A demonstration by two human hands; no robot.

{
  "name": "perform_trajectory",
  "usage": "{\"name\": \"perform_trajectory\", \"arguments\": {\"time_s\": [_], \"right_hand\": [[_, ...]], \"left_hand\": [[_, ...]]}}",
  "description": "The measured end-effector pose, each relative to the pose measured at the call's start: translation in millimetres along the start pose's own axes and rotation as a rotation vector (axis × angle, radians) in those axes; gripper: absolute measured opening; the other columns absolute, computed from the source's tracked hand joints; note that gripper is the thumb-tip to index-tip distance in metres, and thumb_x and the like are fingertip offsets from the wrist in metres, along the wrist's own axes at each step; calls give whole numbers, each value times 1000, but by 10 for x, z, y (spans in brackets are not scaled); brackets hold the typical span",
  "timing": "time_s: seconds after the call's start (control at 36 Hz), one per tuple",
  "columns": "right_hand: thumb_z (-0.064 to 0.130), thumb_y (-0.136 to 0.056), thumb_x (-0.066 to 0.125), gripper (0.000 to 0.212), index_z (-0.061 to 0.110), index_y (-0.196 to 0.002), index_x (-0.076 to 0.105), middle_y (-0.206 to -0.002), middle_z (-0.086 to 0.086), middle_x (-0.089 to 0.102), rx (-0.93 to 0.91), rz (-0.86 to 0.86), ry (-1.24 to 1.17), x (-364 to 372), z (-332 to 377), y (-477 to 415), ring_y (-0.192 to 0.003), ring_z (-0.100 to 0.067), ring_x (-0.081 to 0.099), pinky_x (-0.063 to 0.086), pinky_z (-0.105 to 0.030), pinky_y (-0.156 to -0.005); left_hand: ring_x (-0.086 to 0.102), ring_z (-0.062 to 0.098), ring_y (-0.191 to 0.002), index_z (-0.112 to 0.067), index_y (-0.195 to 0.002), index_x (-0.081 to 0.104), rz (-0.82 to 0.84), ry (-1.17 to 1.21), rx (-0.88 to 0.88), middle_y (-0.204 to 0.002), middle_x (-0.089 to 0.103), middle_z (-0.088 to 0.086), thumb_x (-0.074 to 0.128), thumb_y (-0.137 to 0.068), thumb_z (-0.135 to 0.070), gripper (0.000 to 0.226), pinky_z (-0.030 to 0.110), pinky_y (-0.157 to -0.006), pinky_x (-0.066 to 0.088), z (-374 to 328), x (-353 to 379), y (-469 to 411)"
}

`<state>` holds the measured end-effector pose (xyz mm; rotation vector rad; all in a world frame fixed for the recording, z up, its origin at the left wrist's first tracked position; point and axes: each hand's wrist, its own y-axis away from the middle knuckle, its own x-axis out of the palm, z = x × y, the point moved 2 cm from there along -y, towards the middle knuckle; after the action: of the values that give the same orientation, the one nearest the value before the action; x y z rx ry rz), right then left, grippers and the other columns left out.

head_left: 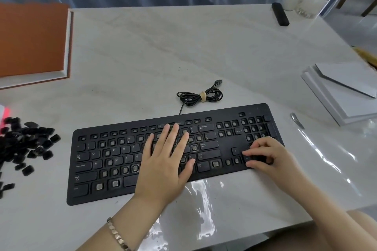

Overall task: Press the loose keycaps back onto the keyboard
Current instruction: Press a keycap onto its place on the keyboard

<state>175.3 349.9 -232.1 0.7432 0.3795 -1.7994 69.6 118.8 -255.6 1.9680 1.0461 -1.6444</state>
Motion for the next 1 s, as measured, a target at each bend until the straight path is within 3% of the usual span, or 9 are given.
{"name": "perform_trajectory", "arguments": {"time_s": [0.08, 0.19, 0.31, 0.36, 0.44, 0.53, 0.67, 0.81, 1.0], "right_hand": [[4, -68, 78, 55, 57, -69, 65, -89, 13, 57, -10, 4, 9, 1, 4, 1, -89, 9, 49, 35, -4, -72], [0, -67, 79, 37, 35, -76, 74, -83, 11, 57, -32, -8, 38, 6, 29, 1, -83, 10, 49, 36, -4, -69], [-1, -65, 80, 36, 21, -92, 74, -86, 13, 55, -59, -140, 117, 77, -71, 66, -83, 7, 48, 35, -2, -76], [0, -65, 79, 33, 15, -95, 74, -90, 6, 54, -151, -239, 224, 152, -111, 150, -86, 1, 45, 34, -5, -83], [24, -84, 63, 27, 8, -105, 70, -107, -11, 60, -302, -321, 430, 248, -84, 308, -102, -19, 47, 38, -20, -92], [42, -90, 44, 48, 8, -117, 64, -129, -13, 54, -294, -283, 573, 332, -84, 419, -124, -27, 42, 38, -38, -99], [50, -97, 25, 61, 6, -131, 48, -140, -5, 43, -227, -188, 680, 388, -38, 462, -136, -18, 27, 19, -36, -111], [49, -97, 23, 60, 5, -133, 44, -141, -5, 41, -188, -135, 710, 396, -14, 454, -137, -18, 25, 19, -38, -111], [40, -94, 32, 52, 6, -127, 55, -139, -4, 45, -179, -119, 673, 379, 38, 433, -133, -17, 32, 22, -36, -111]], "left_hand": [[32, 23, -137, -15, -134, 53, 1, 3, 3, -145, 44, 11, 37, -91, -45, 55, 47, -110, 21, -7, 2, -3], [31, 23, -137, -15, -134, 53, 0, 0, 1, -145, 44, 11, 36, -91, -45, 55, 47, -110, 21, 0, 7, 10], [31, 23, -137, -15, -134, 52, -4, 3, 1, -145, 44, 11, 36, -91, -45, 55, 47, -111, 20, 4, 8, 10], [31, 23, -137, -15, -134, 53, -10, 8, 6, -145, 44, 11, 36, -92, -45, 55, 46, -111, 19, 6, 10, 8], [31, 23, -137, -15, -134, 53, -13, 9, 9, -145, 44, 11, 36, -92, -45, 55, 46, -111, 20, 11, 12, 9], [31, 24, -137, -15, -134, 53, -15, 9, 12, -145, 43, 11, 36, -92, -45, 55, 47, -111, 20, 14, 15, 10], [31, 24, -137, -14, -133, 53, -20, 13, 14, -145, 44, 12, 36, -91, -45, 55, 48, -110, 21, 11, 15, 14], [31, 24, -137, -14, -133, 53, -27, 11, 14, -145, 44, 12, 36, -91, -44, 55, 47, -110, 21, 14, 19, 18], [30, 23, -137, -15, -134, 53, -2, -3, 5, -145, 44, 11, 34, -92, -45, 55, 47, -110, 20, 15, 31, 12]]}}
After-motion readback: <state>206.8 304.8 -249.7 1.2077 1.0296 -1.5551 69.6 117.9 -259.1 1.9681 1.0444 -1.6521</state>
